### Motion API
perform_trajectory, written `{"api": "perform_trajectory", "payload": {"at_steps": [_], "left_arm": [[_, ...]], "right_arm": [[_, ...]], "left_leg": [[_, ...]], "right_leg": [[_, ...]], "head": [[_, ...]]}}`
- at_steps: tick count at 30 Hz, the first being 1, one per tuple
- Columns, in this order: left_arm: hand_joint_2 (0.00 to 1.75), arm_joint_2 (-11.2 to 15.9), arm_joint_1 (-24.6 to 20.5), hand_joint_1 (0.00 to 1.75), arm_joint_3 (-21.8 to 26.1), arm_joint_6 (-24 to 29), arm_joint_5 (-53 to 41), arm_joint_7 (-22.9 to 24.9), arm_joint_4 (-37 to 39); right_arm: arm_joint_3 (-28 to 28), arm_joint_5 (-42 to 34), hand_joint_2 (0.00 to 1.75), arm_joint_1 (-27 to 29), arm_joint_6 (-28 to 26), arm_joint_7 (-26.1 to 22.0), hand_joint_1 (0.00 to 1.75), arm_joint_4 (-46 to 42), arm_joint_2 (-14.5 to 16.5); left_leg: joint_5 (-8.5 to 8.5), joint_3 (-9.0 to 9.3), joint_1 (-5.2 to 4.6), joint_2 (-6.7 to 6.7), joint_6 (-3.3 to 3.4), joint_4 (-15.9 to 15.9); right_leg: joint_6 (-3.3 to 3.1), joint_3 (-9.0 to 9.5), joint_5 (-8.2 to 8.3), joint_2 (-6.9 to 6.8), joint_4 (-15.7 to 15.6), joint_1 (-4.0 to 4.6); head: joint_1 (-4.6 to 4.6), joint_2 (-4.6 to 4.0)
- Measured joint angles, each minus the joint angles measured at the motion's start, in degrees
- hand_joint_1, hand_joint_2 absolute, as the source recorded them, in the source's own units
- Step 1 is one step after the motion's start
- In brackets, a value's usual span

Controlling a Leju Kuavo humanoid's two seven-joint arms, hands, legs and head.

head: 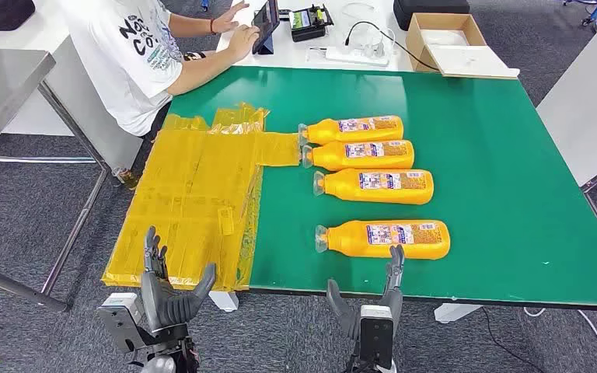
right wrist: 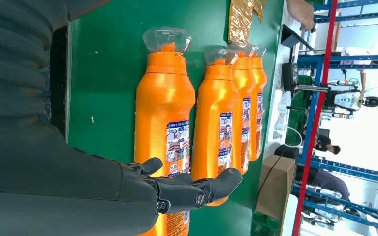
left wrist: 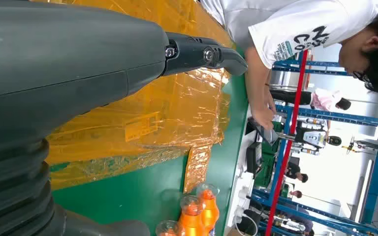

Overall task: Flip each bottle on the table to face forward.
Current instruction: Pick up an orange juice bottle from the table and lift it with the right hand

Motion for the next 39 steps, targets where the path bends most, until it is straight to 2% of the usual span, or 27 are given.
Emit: {"api": "perform_trajectory", "payload": {"at_steps": [33, 39], "left_arm": [[1.75, 0.0, 0.11, 0.0, 0.04, 0.05, 0.02, 0.26, 0.02], [1.75, 0.0, 0.07, 0.0, 0.11, 0.03, 0.04, 0.26, 0.05]], "right_arm": [[0.0, 0.25, 1.75, 0.0, 0.0, 0.0, 0.0, 0.39, 0.0], [-0.43, 3.9, 1.75, 0.05, 0.0, 0.0, 0.0, -0.2, -0.01]], "left_leg": [[0.0, 0.0, 0.0, 0.0, 0.0, 0.0], [0.0, 0.0, 0.0, 0.0, 0.0, 0.0]], "right_leg": [[0.0, 0.0, 0.0, 0.0, 0.0, 0.0], [0.0, -0.01, 0.0, 0.0, 0.0, 0.0]], "head": [[0.0, 0.0], [-0.01, 0.0]]}}
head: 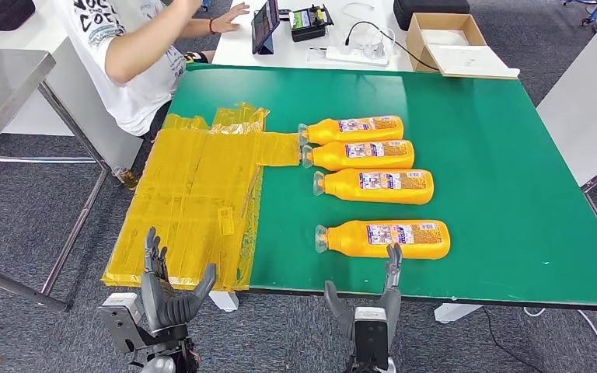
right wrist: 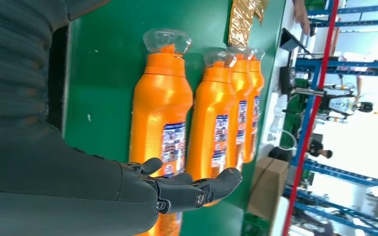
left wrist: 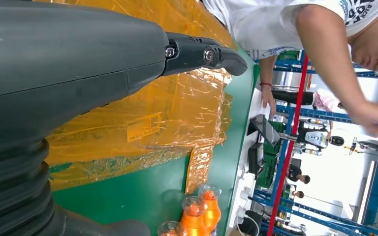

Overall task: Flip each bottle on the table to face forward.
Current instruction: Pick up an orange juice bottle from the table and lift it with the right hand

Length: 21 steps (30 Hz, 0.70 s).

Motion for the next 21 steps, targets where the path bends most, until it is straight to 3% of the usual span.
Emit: {"api": "perform_trajectory", "payload": {"at_steps": [11, 21], "left_arm": [[1.75, 0.08, -3.14, 0.0, 0.33, -2.43, 0.07, -0.72, 1.0], [1.75, 0.32, -7.24, 0.0, 1.7, -4.61, -1.39, -0.43, 3.14]], "right_arm": [[-4.47, 14.88, 1.75, -1.77, -0.02, 3.04, 0.0, -9.14, -1.72], [-6.01, 28.81, 1.75, -8.89, 3.59, 21.29, 0.0, -8.31, -8.97]], "left_leg": [[0.03, 0.02, 0.0, 0.0, 0.01, 0.0], [0.06, 0.02, -0.01, -0.01, 0.03, 0.01]], "right_leg": [[-0.02, 0.02, 0.05, 0.0, 0.0, 0.0], [-0.01, 0.05, 0.09, -0.01, 0.0, -0.01]], "head": [[0.0, 0.0], [0.0, 0.0]]}}
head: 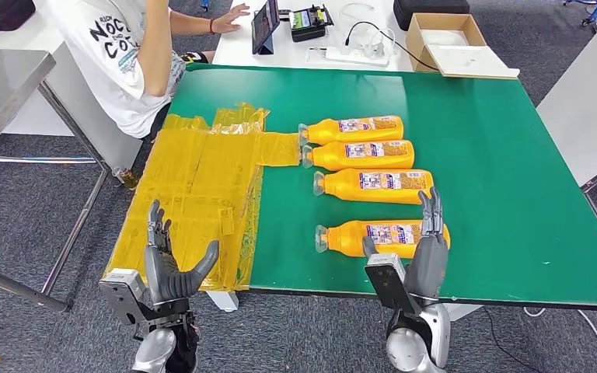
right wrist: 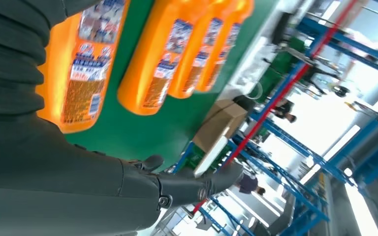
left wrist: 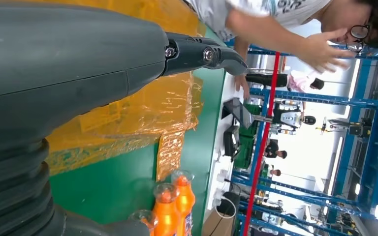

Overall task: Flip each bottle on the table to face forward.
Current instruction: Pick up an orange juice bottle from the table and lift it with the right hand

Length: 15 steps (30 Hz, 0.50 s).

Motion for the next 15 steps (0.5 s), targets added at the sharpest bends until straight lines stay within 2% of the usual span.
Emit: {"api": "perform_trajectory", "payload": {"at_steps": [3, 6, 8, 12, 15], "left_arm": [[1.75, 0.02, -0.26, 0.0, 0.55, -0.07, -0.68, 0.02, 0.32], [1.75, 0.03, -0.55, 0.0, 1.34, -0.51, -1.95, 0.29, 0.41], [1.75, 0.03, -0.65, 0.0, 1.9, -0.89, -2.72, 0.57, 0.51], [1.75, 0.03, -0.79, 0.0, 2.88, -1.5, -3.68, 0.96, 0.88], [1.75, 0.03, -0.89, 0.0, 3.46, -1.65, -3.82, 1.08, 1.24]], "right_arm": [[-0.33, 2.17, 1.75, -1.22, 1.98, 3.66, 0.0, 1.0, -1.66], [-0.91, 5.19, 1.75, -3.03, 7.34, 10.14, 0.0, 3.05, -4.05], [-1.51, 6.23, 1.75, -4.32, 10.98, 12.85, 0.0, 4.86, -5.84], [-2.13, 6.64, 1.75, -6.31, 17.47, 14.85, 0.0, 8.3, -8.82], [-2.14, 6.28, 1.75, -7.0, 19.81, 15.1, 0.0, 10.03, -10.27]], "left_leg": [[0.0, 0.0, 0.0, 0.0, 0.0, 0.0], [-0.01, -0.02, 0.01, -0.01, 0.0, 0.0], [-0.01, -0.03, 0.0, -0.02, 0.01, 0.0], [0.0, -0.03, -0.01, -0.01, 0.01, 0.01], [0.0, -0.04, -0.01, -0.02, 0.01, 0.01]], "right_leg": [[0.0, -0.01, 0.0, 0.0, 0.0, 0.01], [0.0, -0.01, -0.01, -0.01, 0.0, 0.01], [0.0, -0.01, -0.01, -0.02, 0.0, 0.0], [0.01, 0.0, 0.01, -0.02, 0.0, -0.01], [0.01, -0.01, 0.01, -0.02, 0.0, 0.0]], "head": [[-0.02, 0.0], [-0.02, 0.0], [0.0, 0.0], [-0.01, 0.0], [-0.02, 0.0]]}}
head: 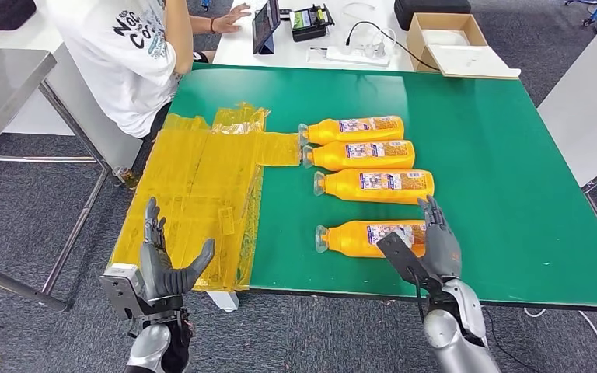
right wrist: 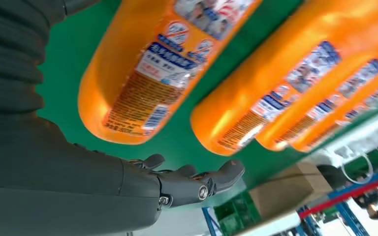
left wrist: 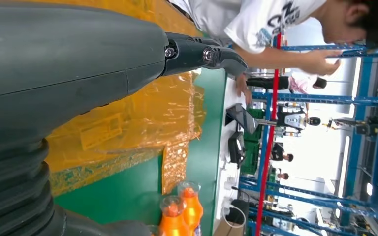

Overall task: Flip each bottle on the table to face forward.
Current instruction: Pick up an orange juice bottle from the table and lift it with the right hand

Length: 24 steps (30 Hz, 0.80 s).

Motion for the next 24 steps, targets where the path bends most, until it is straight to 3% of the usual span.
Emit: {"api": "perform_trajectory", "payload": {"at_steps": [12, 24], "left_arm": [[1.75, 0.13, -1.08, 0.0, 1.09, -0.52, -0.64, 0.22, 2.61], [1.75, 0.13, -2.66, 0.0, 1.72, -2.0, -0.72, -0.2, 5.63]], "right_arm": [[2.42, -2.91, 1.75, -3.72, 9.8, 0.49, 0.0, 4.99, -4.75], [10.09, -4.5, 1.75, -14.18, 15.35, -1.92, 0.0, 15.45, -7.55]], "left_leg": [[0.01, 0.0, -0.01, 0.01, 0.01, 0.0], [0.03, 0.06, 0.0, 0.02, 0.02, 0.01]], "right_leg": [[0.0, 0.02, 0.0, 0.0, 0.0, -0.01], [0.02, 0.05, 0.03, 0.02, 0.01, 0.01]], "head": [[0.01, 0.0], [-0.01, 0.0]]}}
